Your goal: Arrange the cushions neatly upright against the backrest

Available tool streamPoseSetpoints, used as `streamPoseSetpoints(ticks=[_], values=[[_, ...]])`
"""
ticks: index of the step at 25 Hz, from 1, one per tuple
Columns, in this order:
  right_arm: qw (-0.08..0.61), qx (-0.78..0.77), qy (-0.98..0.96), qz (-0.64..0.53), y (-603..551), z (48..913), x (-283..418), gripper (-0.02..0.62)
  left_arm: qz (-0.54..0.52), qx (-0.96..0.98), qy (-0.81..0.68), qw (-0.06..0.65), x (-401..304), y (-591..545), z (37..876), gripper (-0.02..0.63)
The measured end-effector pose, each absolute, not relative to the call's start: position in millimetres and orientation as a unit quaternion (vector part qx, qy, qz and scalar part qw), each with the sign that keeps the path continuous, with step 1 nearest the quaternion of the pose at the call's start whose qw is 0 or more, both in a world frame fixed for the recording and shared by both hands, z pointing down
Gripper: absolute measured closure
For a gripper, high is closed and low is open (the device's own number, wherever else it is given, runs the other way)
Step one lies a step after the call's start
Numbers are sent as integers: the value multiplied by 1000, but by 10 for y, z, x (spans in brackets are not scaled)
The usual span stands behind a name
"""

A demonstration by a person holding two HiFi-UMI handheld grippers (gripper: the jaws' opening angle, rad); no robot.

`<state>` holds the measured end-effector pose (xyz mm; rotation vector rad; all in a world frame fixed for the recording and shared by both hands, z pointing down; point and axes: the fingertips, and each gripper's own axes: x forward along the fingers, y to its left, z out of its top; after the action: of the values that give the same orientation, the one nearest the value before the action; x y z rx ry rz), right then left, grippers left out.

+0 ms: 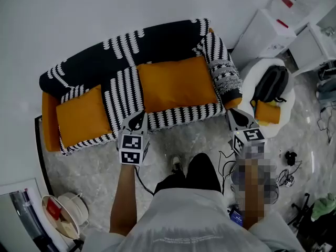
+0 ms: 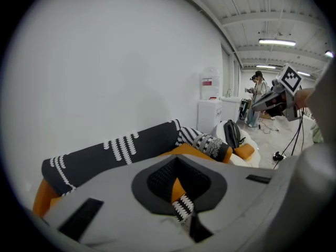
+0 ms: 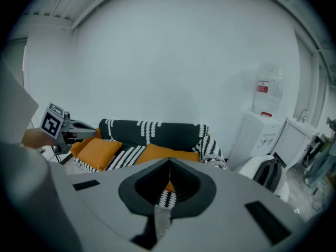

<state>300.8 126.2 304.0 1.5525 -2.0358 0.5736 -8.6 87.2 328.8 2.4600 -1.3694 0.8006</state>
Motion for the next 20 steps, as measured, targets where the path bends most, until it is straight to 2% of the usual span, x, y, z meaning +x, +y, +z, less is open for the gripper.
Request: streamPoseSetpoints(ticks=[8,12,20], values=[[263,565,-746,233,1021,3413,3175,591,299,828,-452,145,4,694,3767,586],[258,565,-745,242,786,3766,3243,591,313,819,-452,163,-26,568,4065,562],[309,543,-728,281,441,4786,3488,551,329,795,-467,204,-106,338,4827,543]])
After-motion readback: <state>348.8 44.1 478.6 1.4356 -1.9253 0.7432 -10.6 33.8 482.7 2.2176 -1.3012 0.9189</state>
